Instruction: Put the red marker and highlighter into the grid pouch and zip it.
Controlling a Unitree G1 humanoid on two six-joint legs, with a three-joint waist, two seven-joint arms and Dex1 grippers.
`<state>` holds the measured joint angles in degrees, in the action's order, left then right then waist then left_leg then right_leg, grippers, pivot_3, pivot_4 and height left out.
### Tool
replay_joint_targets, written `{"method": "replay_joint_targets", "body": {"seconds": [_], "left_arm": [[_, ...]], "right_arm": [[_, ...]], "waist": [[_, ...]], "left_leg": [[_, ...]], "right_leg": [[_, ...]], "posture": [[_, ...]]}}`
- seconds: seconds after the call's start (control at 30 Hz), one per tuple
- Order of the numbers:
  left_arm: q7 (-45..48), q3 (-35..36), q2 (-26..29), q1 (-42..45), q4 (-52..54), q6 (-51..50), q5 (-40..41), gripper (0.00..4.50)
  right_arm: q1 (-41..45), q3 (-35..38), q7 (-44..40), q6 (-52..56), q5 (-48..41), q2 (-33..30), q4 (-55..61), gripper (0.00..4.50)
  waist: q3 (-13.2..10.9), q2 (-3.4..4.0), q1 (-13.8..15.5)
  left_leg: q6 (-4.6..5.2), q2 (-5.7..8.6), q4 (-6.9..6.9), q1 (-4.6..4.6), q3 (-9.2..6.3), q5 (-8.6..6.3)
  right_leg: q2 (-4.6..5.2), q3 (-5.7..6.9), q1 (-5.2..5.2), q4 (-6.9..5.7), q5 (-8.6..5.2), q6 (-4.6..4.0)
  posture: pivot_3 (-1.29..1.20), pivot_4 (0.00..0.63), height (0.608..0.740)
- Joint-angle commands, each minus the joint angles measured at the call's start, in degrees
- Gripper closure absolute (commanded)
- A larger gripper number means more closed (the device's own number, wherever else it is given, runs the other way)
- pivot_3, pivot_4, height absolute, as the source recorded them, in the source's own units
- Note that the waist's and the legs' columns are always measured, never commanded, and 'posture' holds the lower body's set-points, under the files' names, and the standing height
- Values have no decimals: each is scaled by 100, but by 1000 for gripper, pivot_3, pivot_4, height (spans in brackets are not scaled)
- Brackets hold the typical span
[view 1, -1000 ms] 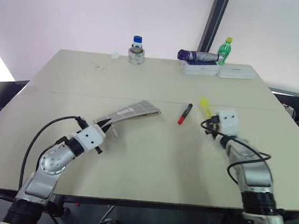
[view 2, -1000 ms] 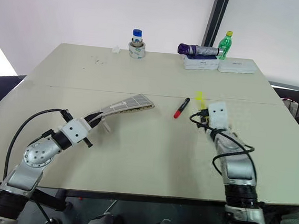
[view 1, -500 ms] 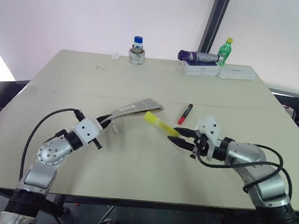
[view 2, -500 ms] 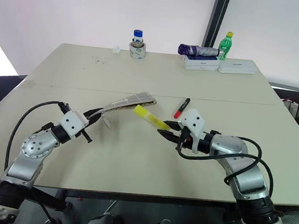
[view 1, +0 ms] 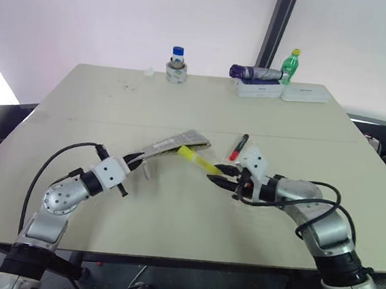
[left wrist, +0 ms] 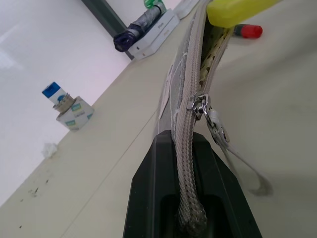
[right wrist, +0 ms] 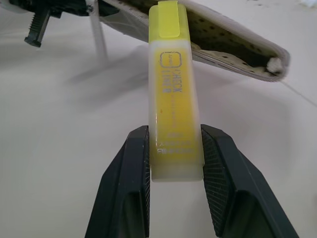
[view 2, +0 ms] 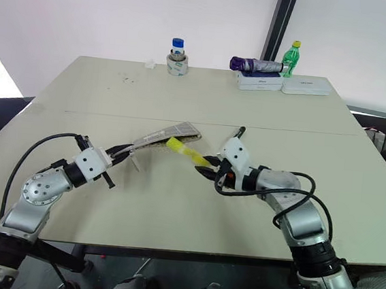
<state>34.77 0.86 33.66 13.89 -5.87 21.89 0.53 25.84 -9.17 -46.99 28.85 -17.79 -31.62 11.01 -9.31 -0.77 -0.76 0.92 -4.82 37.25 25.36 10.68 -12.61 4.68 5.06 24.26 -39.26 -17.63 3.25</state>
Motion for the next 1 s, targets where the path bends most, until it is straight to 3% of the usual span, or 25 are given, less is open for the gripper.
{"method": "replay_joint_targets", "body": {"seconds": [0.03,0.4,0.5,0.6,0.73,1.0], "left_arm": [[-53,62,21,47,111,145,-12,4500],[233,-406,563,212,-50,1074,-856,4500],[208,-422,471,324,8,959,-729,4500],[228,-474,412,339,87,919,-695,4500],[323,-536,426,277,208,919,-684,4500],[587,-476,206,256,456,434,7,4500]], "right_arm": [[70,-19,-42,-140,147,-63,66,3625],[819,-406,-56,978,375,-107,-6,3625],[914,-675,-100,489,676,-55,84,3625],[1038,-1420,-178,-712,1648,-187,72,3625],[1258,-1708,115,-662,2230,109,-12,3625],[1569,-2117,304,-2379,3471,57,-555,3625]], "waist": [[0,0,-1],[0,1,-13],[0,1,-4],[0,1,-22],[0,1,-33],[0,1,-6]], "left_leg": [[0,0,0,0,0,0],[0,-1,-3,0,1,-1],[3,0,-2,2,3,-2],[3,0,-1,2,5,-2],[-34,-1,-2,2,9,20],[-35,0,1,3,14,20]], "right_leg": [[0,0,0,0,0,0],[0,0,6,-1,0,-1],[3,0,6,0,0,-1],[2,0,7,0,0,0],[0,0,9,-2,-1,1],[2,0,9,-2,-1,1]], "posture": [[0,150,738],[0,150,738],[0,150,738],[0,150,738],[0,150,738],[0,150,738]]}}
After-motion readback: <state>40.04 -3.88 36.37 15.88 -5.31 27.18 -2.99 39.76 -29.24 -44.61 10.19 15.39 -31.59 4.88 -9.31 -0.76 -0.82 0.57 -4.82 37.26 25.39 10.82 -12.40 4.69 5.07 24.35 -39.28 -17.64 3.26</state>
